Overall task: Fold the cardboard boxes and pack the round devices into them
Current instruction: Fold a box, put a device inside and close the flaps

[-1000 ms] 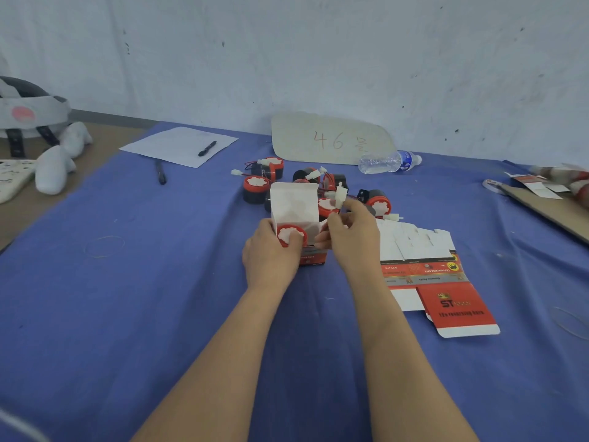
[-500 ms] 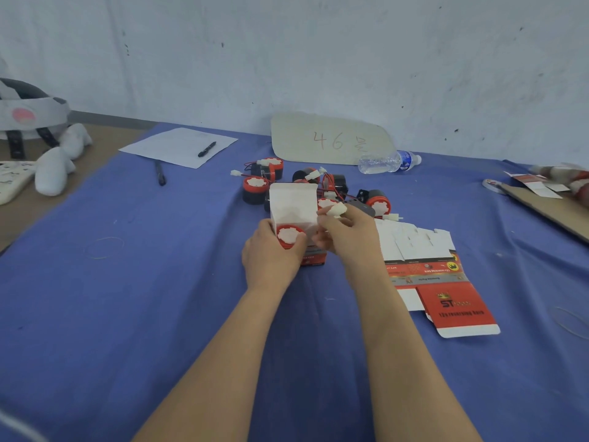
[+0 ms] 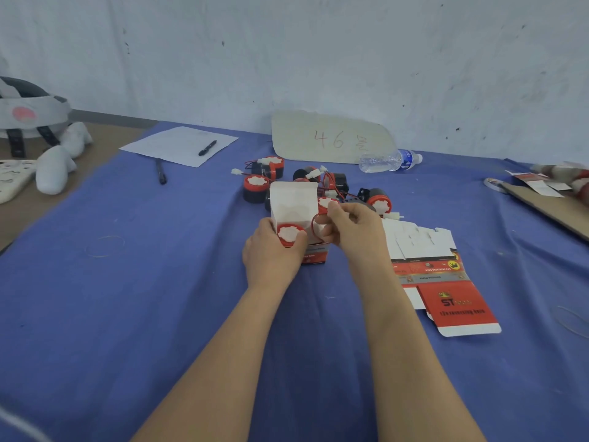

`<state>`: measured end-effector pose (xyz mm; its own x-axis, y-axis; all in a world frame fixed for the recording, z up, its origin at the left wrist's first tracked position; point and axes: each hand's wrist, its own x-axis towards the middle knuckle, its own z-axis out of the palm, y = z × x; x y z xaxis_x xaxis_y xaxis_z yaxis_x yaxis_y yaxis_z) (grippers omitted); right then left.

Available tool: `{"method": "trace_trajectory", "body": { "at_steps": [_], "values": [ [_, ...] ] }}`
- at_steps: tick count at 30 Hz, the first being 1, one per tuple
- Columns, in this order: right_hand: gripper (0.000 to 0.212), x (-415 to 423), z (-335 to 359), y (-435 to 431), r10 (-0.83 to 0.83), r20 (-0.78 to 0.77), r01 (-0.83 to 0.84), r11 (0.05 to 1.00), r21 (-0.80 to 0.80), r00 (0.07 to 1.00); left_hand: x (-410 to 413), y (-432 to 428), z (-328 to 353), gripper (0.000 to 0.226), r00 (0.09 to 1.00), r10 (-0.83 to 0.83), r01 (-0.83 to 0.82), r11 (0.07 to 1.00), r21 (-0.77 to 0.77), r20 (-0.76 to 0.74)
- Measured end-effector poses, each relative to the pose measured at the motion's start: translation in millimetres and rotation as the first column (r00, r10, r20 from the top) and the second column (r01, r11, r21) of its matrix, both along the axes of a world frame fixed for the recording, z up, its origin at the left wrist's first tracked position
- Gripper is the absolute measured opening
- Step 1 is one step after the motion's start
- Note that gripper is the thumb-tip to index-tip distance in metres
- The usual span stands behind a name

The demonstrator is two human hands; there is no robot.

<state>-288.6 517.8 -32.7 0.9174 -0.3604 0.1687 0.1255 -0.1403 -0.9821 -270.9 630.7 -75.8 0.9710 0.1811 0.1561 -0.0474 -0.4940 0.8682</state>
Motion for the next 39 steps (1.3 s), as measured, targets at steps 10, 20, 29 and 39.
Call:
{"method": "trace_trajectory", "body": {
  "at_steps": [10, 20, 29, 39],
  "values": [
    [0.013, 2.4, -5.3, -2.4, -0.045, 0.001, 0.041, 0.903, -0.428, 0.999, -1.9, -1.4, -1.4, 0.045, 0.999, 0.005, -0.003, 0.999, -0.04, 0.052],
    [0.026, 9.6, -21.1, 13.5, -0.123, 0.099, 0.158, 0.8, -0.579, 0.987, 1.4, -2.2, -4.8, 0.047, 1.0, 0.006, -0.008, 0.999, 0.053, 0.022],
    [0.017, 13.3, -27.6, 11.9, -0.201, 0.115, 0.228, 0.742, -0.631, 0.973, 0.1, -3.4, -5.0, 0.043, 0.999, 0.015, -0.017, 0.998, 0.054, 0.039],
    [0.014, 12.2, -25.2, 5.7, -0.243, 0.121, 0.248, 0.606, -0.756, 0.962, -0.3, -3.8, -2.4, 0.049, 1.0, 0.018, -0.018, 0.996, 0.082, -0.002]
  ]
}}
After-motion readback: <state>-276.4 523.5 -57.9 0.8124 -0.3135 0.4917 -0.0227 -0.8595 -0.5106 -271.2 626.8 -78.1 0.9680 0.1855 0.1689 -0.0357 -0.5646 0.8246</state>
